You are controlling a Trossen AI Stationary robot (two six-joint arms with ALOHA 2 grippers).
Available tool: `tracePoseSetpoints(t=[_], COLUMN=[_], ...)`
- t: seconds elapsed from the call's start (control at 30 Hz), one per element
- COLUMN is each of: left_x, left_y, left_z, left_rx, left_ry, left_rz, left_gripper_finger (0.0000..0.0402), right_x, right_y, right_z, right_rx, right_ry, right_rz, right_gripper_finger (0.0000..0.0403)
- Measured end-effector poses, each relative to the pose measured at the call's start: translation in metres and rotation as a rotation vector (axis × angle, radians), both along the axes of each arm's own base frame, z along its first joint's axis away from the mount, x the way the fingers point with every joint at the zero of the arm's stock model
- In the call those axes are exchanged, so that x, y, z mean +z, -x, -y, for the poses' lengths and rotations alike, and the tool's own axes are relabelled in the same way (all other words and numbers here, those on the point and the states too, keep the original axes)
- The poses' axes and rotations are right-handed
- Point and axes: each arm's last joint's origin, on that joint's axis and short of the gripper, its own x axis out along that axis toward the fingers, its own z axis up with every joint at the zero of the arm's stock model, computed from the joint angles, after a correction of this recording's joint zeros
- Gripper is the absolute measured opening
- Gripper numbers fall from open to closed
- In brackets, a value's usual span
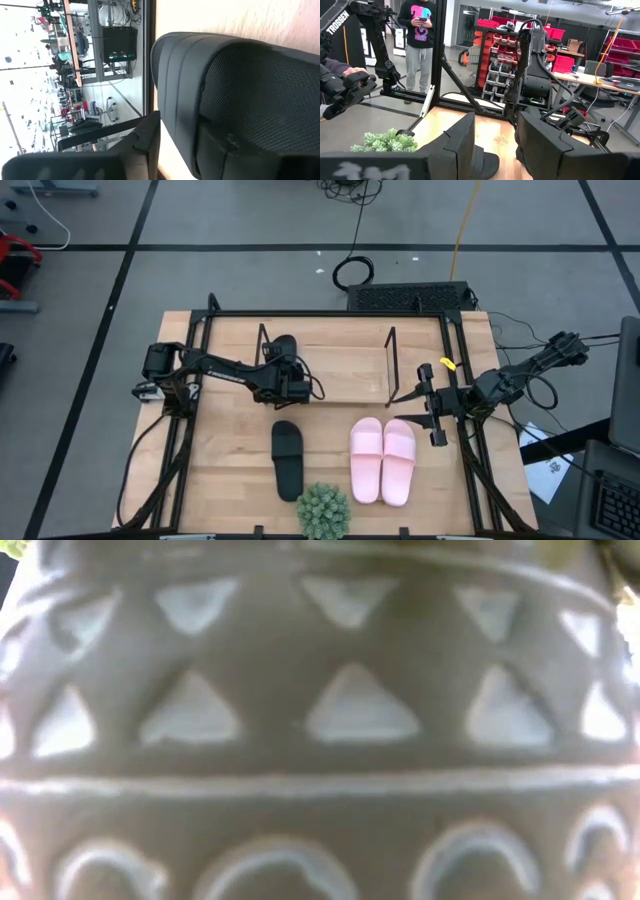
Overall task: Pick and place slides into the shelf
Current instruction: Put the left black slide on the shelf
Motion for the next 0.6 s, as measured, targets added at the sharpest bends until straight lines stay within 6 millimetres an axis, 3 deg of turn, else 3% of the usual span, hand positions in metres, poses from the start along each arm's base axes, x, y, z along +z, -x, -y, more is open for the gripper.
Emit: tracePoseSetpoints(t=[0.23, 0.6], left_x=[0.001, 0.011], left_y=[0.001, 0.005], left_z=[0.001, 0.002], left_rx=[0.001, 0.007], left_ry=[0.021, 0.077], left_rz=[0.002, 0.032], left_gripper_finger=[0.0133, 0.0134], right_x=[0.0, 0.0], right_y=[0.0, 0.0], right_z=[0.0, 0.0], right_rx=[0.0, 0.0], right_ry=[0.0, 0.0], right_rz=[0.0, 0.0], right_gripper_finger=[0.0144, 0.0144])
